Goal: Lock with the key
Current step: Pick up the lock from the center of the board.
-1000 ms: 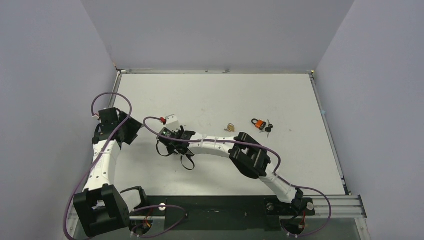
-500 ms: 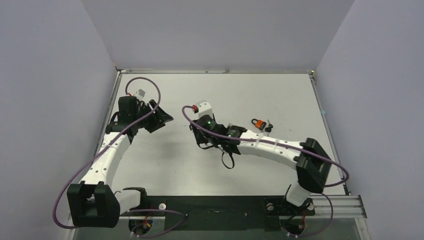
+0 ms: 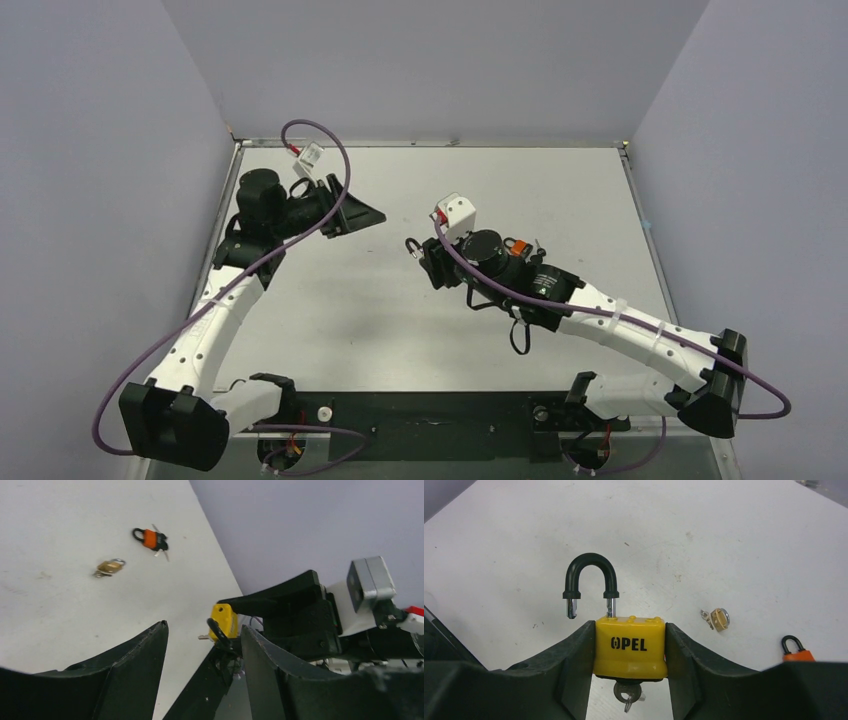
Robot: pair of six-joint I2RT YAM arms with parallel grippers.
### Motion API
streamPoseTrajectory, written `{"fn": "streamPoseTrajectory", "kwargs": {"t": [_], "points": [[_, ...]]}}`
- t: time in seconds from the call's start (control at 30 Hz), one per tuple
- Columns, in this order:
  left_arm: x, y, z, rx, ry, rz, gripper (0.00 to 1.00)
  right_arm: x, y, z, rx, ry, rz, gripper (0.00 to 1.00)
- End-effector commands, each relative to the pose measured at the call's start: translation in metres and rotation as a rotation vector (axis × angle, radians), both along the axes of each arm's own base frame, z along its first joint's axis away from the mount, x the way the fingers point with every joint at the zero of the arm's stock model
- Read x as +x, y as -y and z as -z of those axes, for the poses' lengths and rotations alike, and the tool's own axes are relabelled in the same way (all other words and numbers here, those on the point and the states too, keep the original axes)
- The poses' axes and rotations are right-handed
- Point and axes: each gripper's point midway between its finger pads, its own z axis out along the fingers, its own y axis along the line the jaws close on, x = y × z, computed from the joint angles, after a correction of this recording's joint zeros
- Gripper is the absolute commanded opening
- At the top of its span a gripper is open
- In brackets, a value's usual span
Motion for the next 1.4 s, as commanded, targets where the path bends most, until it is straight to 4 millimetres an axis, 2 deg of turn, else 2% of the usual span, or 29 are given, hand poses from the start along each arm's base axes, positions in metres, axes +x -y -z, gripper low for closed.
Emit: {"fn": "streamPoseTrajectory", "kwargs": {"t": [0.0,0.13,0.27,0.43,0.83,1.07,1.27,1.37], "points": [[-0.031,0.036,-0.051,-0.07,0.134,0.178,0.53,-0.002,0.017,-0.039,0.006,0.125,0.021,0.0],[-0.046,0.063,-0.042,-0.054,0.064,0.252,0.5,-0.006,0.021,-0.052,-0.041,0.178,0.041,0.0],[-0.05,0.072,-0.033,-0.009,0.021,0.278,0.49,-0.007,0.024,-0.058,-0.086,0.211,0.059,0.0],[-0.048,0.073,-0.018,0.1,-0.01,0.269,0.47,-0.01,0.024,-0.069,-0.073,0.231,0.058,0.0],[-0.064,0.088,-0.002,0.121,-0.097,0.37,0.44,-0.014,0.025,-0.074,-0.105,0.256,0.048,0.0],[-0.06,0.093,-0.006,0.103,-0.105,0.372,0.36,-0.021,0.023,-0.072,-0.124,0.252,0.013,0.0],[-0.065,0.094,-0.007,0.087,-0.109,0.408,0.29,-0.029,0.023,-0.072,-0.117,0.239,-0.042,0.0],[-0.069,0.094,-0.004,0.084,-0.119,0.424,0.22,-0.031,0.025,-0.075,-0.111,0.242,-0.047,0.0]]}}
